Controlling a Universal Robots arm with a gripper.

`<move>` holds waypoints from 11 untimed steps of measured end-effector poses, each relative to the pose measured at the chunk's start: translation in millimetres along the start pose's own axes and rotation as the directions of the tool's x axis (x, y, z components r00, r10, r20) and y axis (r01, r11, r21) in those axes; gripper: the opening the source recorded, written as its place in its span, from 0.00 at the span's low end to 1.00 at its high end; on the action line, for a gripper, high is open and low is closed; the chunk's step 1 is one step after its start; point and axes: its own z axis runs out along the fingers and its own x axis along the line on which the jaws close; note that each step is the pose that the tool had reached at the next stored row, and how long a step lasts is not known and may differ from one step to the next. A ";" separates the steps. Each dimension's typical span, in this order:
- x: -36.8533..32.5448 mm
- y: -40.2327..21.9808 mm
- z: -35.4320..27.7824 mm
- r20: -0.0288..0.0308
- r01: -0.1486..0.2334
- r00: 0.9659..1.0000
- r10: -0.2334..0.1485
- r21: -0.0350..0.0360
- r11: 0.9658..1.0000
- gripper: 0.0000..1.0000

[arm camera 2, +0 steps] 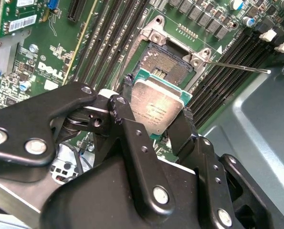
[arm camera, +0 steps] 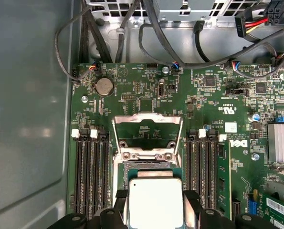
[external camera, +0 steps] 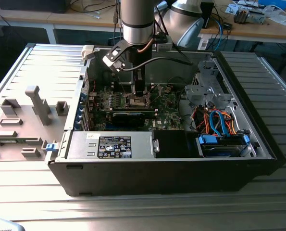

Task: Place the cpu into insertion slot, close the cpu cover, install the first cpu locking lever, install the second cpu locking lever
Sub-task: 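Place the cpu into insertion slot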

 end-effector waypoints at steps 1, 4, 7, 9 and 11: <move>2.3 0.0 0.0 0.002 0.000 1.000 0.000 0.000 1.000 0.55; 8.3 0.2 0.0 0.029 0.002 1.000 -0.002 0.001 1.000 0.55; 15.7 0.2 0.2 0.062 0.004 0.998 -0.004 0.001 1.000 0.55; 18.2 0.3 0.4 0.063 0.004 0.998 -0.005 0.001 1.000 0.55; 19.5 0.3 1.1 0.063 0.004 0.998 -0.005 0.001 1.000 0.55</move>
